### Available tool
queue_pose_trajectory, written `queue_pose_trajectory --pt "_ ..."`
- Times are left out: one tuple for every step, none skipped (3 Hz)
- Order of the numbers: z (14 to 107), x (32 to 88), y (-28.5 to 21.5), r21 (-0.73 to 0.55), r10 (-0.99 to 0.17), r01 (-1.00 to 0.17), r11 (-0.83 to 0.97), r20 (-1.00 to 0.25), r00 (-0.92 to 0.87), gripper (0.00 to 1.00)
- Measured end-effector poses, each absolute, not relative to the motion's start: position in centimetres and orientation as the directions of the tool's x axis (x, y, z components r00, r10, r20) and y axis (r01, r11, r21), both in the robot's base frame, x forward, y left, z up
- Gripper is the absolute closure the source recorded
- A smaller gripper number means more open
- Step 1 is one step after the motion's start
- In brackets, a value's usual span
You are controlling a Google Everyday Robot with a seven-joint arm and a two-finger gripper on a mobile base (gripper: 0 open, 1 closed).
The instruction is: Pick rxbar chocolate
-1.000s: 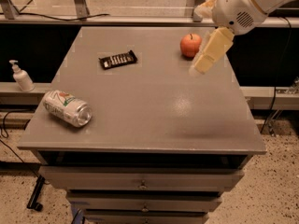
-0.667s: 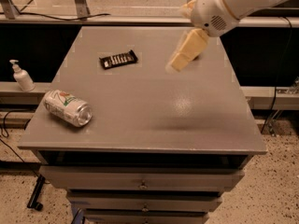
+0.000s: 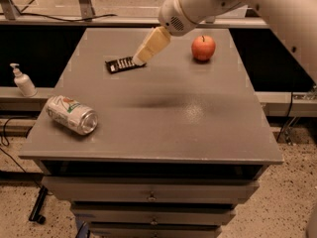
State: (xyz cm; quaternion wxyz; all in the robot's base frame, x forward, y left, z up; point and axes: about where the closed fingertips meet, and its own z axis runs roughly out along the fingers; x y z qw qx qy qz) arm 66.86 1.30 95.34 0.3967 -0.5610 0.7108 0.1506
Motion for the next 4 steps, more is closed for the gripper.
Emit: queue_pose_trajectory --pt "93.2 70.1 3.7 -0.163 -0.659 -0.918 0.361 -0.741 -0.127 0.0" --pt "90.2 72.3 5.4 -0.082 -0.637 -0.915 0.395 -0.742 -0.208 0.0" --pt "87.3 73.5 6.4 -0.034 -0.617 -0.912 0.41 -0.746 -0.25 0.0" --pt "85.2 74.3 7.8 -0.025 -0.625 -0.922 0.387 -0.743 -0.242 0.0"
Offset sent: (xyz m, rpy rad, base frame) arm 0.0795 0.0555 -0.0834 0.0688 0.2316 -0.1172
